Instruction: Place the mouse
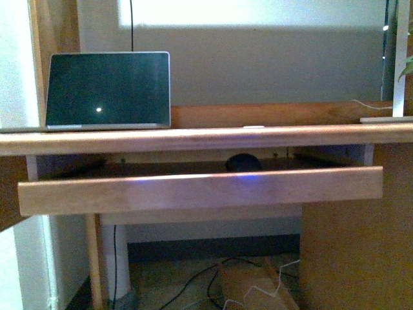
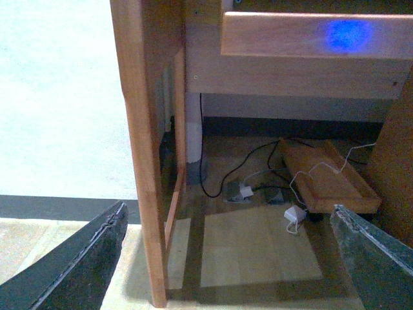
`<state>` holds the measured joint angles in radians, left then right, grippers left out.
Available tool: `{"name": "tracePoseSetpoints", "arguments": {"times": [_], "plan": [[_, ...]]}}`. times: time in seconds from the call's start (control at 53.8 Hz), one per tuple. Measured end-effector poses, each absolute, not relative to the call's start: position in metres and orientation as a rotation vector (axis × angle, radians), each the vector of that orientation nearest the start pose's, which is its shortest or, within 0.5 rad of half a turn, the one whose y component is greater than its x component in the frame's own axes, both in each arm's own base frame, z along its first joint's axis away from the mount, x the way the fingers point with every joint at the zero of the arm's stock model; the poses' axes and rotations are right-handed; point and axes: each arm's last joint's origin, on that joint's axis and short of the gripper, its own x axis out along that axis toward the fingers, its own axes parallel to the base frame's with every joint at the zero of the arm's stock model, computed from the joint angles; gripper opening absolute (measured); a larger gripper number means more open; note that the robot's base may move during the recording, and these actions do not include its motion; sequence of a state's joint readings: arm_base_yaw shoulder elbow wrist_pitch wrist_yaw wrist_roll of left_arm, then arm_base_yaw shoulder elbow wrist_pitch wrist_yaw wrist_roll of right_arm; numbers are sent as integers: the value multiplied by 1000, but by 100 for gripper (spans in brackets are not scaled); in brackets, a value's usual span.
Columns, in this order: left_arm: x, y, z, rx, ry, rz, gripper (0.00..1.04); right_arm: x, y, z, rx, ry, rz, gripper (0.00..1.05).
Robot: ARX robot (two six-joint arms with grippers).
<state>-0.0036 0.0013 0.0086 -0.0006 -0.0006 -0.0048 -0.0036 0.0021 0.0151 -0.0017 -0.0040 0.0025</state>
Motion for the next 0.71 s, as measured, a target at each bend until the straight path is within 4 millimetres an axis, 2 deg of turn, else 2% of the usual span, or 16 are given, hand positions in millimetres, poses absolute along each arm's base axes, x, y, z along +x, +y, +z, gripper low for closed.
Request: {"name": "tracePoseSetpoints", "arguments": {"times": [0.465, 0.52, 0.595, 0.706], "plan": [[97, 0, 166, -5, -7, -3, 97, 97, 0, 168, 3, -11, -1, 97], [98, -1, 166, -60, 116, -57, 97, 97, 0, 168, 3, -11, -2, 97], [112, 2, 161, -90, 257, -94, 97, 97, 0, 168, 3, -11, -1, 97], [138, 12, 165, 7, 263, -131, 97, 97, 0, 168, 3, -11, 0, 97]]}}
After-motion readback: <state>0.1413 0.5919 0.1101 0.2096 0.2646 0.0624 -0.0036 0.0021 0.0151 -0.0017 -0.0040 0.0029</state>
